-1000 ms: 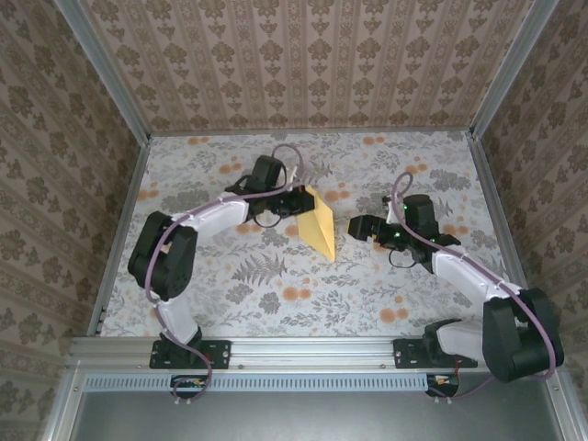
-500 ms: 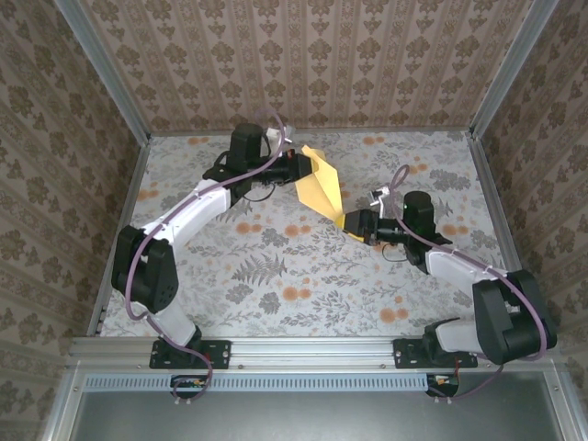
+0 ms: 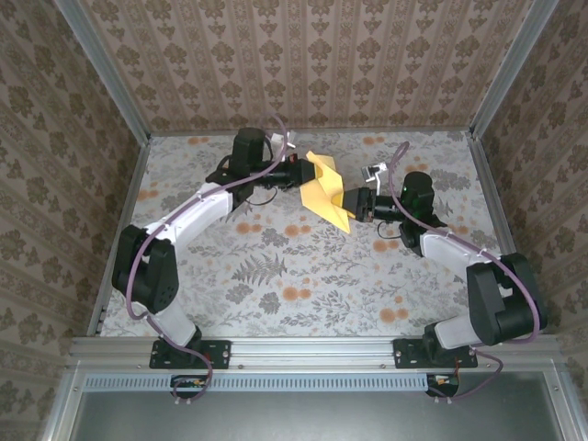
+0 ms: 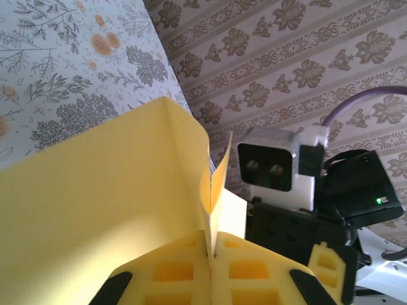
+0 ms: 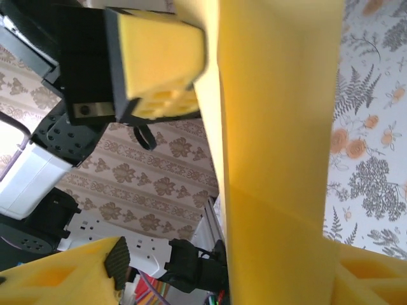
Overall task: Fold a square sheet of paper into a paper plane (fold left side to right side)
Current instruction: Turn over the paper at the center of the table.
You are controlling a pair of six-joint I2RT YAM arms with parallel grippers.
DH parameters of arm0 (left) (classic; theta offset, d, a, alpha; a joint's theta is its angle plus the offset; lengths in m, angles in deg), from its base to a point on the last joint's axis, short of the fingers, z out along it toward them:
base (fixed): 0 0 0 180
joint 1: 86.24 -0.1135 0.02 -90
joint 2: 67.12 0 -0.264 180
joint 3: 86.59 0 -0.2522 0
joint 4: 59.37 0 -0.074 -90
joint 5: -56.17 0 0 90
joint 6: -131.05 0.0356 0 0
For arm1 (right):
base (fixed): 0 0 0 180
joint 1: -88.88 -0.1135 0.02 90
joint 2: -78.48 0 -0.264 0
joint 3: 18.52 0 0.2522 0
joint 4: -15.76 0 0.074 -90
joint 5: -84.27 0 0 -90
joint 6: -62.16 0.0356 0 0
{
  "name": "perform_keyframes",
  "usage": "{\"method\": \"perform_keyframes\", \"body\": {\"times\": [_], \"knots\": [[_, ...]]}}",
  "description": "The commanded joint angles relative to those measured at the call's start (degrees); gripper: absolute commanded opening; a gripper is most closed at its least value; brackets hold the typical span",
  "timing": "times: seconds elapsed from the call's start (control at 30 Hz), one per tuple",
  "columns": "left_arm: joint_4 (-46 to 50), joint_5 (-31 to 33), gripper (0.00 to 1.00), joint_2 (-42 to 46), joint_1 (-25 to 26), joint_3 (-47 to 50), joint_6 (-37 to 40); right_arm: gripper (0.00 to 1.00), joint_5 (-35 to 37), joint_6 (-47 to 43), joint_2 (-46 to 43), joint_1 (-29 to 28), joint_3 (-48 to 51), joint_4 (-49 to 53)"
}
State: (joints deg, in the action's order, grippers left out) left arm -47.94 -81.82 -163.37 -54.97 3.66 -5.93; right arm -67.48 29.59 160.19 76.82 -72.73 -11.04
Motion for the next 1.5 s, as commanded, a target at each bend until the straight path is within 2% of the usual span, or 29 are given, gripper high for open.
{"method": "perform_keyframes", "body": {"times": [0.0, 0.23, 0.37, 0.47, 0.6, 0.73, 0.83, 0.97, 1.07, 1.17, 1.3, 1.47], "knots": [[-2.1, -1.7, 0.06, 1.3, 0.2, 0.8, -0.9, 0.62, -0.6, 0.3, -0.1, 0.0, -1.7, -1.4], [-2.3, -1.8, 0.06, 1.5, 0.1, 1.7, -1.1, 0.47, 0.6, -0.2, -0.3, 0.2, -1.7, -0.7], [-2.4, -1.8, 0.08, 1.5, 0.1, 2.0, -0.9, 0.34, 1.3, -2.0, -0.9, 0.3, -1.9, 2.1], [-0.8, -1.2, 0.20, 2.0, -0.3, 2.1, 0.4, 0.20, 2.6, -5.1, -1.6, 0.4, -2.4, 7.7], [6.4, 2.1, 0.42, 4.3, -1.7, 2.5, 5.8, 0.16, 5.1, -13.0, -5.4, 0.5, -3.8, 19.9], [12.4, 6.2, 0.52, 8.4, -4.3, 5.3, 10.0, 0.13, 11.6, -24.5, -8.6, 0.3, -7.3, 39.7], [16.8, 10.6, 0.57, 12.5, -6.8, 8.0, 13.1, 0.11, 23.3, -33.8, -11.0, -1.5, -11.4, 55.9], [21.9, 18.6, 0.59, 18.7, -8.4, 11.7, 16.0, 0.11, 53.2, -43.1, -10.9, -10.7, -19.1, 74.7], [24.5, 23.4, 0.59, 23.1, -9.2, 14.4, 17.0, 0.11, 72.5, -45.5, -6.9, -17.9, -24.9, 83.5], [26.2, 27.8, 0.59, 27.3, -10.0, 17.0, 17.2, 0.11, 85.9, -46.6, -0.5, -23.7, -30.5, 89.9], [28.0, 32.7, 0.62, 32.7, -11.0, 20.0, 17.1, 0.12, 99.6, -48.1, 9.4, -30.5, -37.4, 97.1], [27.8, 34.5, 0.68, 37.5, -12.6, 23.5, 16.9, 0.14, 111.3, -49.0, 21.3, -36.6, -43.5, 103.2]]}}
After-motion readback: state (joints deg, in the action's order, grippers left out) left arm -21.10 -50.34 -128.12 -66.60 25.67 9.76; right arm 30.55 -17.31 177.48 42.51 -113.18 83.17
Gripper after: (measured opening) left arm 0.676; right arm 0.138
